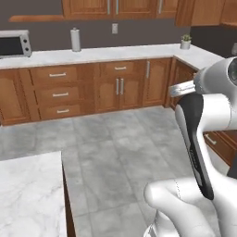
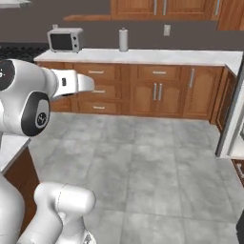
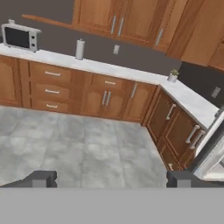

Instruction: There is a bowl on the dining counter. Grab a lemon wedge from the fridge and place it in the bowl. Then get the liquor bottle and glass cup from the cabinet and place them next to the bowl.

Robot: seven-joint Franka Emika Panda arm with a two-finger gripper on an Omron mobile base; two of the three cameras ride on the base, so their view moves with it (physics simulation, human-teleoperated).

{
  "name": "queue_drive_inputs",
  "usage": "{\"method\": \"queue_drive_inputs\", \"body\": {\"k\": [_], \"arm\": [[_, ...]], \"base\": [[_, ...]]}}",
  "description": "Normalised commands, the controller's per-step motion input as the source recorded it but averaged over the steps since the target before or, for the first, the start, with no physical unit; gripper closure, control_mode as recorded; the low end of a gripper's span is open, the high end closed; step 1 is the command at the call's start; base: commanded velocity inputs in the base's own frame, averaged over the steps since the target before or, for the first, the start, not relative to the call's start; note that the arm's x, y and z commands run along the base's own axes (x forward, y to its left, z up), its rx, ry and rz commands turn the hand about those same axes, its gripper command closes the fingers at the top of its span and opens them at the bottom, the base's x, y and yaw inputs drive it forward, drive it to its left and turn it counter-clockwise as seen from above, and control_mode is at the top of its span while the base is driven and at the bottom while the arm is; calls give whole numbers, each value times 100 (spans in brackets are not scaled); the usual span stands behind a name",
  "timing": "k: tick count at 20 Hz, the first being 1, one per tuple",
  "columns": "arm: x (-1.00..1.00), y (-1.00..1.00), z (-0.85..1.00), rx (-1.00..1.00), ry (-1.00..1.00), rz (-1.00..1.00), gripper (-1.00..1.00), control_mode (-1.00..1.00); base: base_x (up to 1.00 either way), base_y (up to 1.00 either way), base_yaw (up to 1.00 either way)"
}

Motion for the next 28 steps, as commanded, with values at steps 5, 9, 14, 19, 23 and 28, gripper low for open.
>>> {"method": "queue_drive_inputs", "body": {"k": [5, 9, 14, 19, 23, 28], "arm": [[0, 0, 0, 0, 0, 0, -100, 100], [0, 0, 0, 0, 0, 0, -100, 100], [0, 0, 0, 0, 0, 0, -100, 100], [0, 0, 0, 0, 0, 0, -100, 100], [0, 0, 0, 0, 0, 0, -100, 100], [0, 0, 0, 0, 0, 0, -100, 100]], "base": [[100, -24, -9], [100, -36, -22], [100, -41, -34], [100, -25, -50], [100, 0, -60], [97, 1, -65]]}}
